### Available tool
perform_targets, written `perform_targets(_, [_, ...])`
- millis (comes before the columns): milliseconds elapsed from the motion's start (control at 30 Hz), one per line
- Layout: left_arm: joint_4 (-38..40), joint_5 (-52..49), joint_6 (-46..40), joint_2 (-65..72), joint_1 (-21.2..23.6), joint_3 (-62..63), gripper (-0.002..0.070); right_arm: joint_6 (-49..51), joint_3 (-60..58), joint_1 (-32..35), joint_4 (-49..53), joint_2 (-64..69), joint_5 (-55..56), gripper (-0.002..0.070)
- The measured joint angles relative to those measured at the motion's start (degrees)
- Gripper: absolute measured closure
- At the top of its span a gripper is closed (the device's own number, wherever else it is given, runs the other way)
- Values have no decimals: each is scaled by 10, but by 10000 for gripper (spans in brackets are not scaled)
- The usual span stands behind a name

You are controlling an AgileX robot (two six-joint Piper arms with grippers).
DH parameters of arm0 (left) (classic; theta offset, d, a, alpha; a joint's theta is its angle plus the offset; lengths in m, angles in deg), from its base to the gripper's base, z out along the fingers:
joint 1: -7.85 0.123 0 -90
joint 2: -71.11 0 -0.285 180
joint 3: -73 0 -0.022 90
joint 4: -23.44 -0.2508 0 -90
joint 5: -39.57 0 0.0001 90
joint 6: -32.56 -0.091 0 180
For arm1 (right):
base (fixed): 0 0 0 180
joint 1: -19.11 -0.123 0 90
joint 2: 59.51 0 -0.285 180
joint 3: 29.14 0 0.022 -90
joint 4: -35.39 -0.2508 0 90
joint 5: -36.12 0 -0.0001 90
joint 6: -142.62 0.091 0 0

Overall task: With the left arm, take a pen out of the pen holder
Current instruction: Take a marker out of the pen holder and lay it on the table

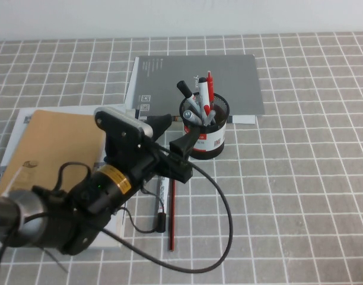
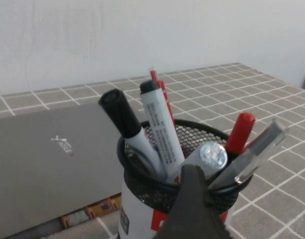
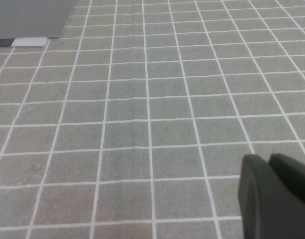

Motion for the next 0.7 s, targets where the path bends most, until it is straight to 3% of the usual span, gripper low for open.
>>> perform_targets(533, [0, 4, 19, 107, 0, 110, 229, 0, 0, 0, 0, 0, 0, 689])
perform_targets(700, [-3, 7, 30, 118, 1, 128, 281, 0, 0, 0, 0, 0, 0, 689])
